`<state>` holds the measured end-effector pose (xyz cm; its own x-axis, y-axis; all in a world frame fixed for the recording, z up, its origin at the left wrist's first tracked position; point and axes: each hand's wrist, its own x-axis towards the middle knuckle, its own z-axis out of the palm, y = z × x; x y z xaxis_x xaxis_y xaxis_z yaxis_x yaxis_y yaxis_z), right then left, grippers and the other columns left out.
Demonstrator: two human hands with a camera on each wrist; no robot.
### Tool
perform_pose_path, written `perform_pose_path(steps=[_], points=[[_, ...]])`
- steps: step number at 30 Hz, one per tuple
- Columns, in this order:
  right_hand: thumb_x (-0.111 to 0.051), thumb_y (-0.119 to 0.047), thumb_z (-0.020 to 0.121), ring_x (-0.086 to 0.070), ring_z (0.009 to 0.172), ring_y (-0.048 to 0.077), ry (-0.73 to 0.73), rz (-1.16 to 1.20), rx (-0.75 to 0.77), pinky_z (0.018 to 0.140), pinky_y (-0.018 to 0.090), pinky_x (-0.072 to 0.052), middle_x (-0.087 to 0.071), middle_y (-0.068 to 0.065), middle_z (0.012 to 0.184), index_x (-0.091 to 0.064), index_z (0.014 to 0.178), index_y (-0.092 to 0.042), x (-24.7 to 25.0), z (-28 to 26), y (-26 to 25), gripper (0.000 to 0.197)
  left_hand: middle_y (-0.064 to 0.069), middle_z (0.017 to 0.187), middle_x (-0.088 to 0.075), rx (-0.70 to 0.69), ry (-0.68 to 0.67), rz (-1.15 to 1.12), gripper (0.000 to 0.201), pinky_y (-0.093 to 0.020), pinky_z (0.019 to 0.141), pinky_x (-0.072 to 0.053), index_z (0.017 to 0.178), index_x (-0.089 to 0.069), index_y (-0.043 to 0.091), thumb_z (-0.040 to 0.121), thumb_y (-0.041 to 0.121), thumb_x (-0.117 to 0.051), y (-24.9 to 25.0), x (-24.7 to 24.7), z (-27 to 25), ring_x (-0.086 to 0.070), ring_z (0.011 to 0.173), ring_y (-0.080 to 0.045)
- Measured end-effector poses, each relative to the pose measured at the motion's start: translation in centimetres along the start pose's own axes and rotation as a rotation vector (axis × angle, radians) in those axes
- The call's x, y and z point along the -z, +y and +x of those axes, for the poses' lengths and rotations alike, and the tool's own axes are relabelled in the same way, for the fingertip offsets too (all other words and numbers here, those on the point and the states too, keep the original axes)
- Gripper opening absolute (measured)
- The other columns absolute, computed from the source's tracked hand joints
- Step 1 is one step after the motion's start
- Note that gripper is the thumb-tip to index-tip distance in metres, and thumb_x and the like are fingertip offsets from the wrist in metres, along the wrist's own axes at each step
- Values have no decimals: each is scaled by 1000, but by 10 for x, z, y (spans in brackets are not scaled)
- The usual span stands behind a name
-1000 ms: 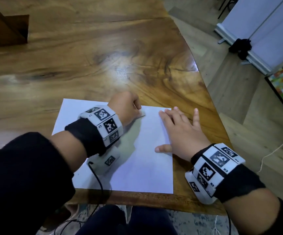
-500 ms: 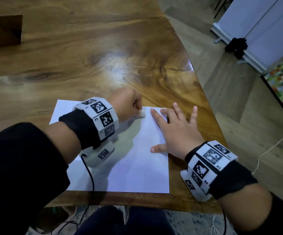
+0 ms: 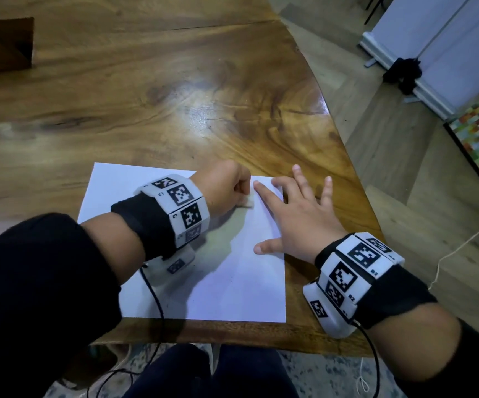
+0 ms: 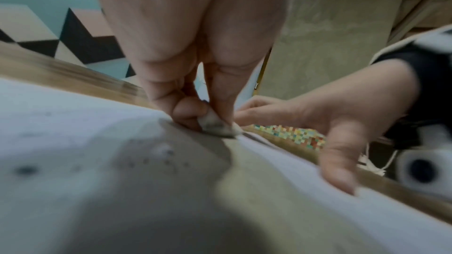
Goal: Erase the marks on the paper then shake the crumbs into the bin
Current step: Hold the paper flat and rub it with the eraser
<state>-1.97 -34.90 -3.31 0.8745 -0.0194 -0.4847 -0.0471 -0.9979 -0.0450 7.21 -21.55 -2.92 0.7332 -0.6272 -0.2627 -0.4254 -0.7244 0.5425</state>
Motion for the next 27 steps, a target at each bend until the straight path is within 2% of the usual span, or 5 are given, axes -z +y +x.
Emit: perform_pose_path(steps=[3,9,15,21,27], points=[[-56,-73,71,31,140,21,-2,14,-2,106,65,18,4,-9,154,12,147,-39,0,0,0,108,-2,76,-55,43,122,7,7,-24,67,-38,82,-62,8,80,14,-63,5,3,7,-50,77,-21],[-55,-74,72,32,139,23,-20,-3,-3,105,65,19,6,-9,153,16,146,-39,0,0,1,108,3,71,-56,-72,-171,65,5,-22,53,-32,76,-62,13,76,9,-64,6,-2,-12,-49,71,-16],[-55,-73,72,32,139,25,-27,-14,2,105,65,18,6,-9,155,15,147,-37,0,0,1,108,1,67,-49,19,59,70,8,-22,50,-29,74,-56,13,78,10,-61,10,4,9,-46,71,-19],[-56,-73,71,32,139,24,-21,10,7,106,65,17,7,-8,154,16,146,-39,0,-1,2,110,7,68,-53,-86,-208,82,11,-21,66,-33,71,-57,20,77,14,-64,8,-9,-14,-49,72,-16],[-67,-76,54,36,137,25,-87,-16,42,106,63,21,19,-4,156,24,145,-31,-3,-1,2,137,12,56,-37,-79,15,95,7,-26,53,-27,72,-58,13,78,8,-61,8,-4,2,-42,72,-17]])
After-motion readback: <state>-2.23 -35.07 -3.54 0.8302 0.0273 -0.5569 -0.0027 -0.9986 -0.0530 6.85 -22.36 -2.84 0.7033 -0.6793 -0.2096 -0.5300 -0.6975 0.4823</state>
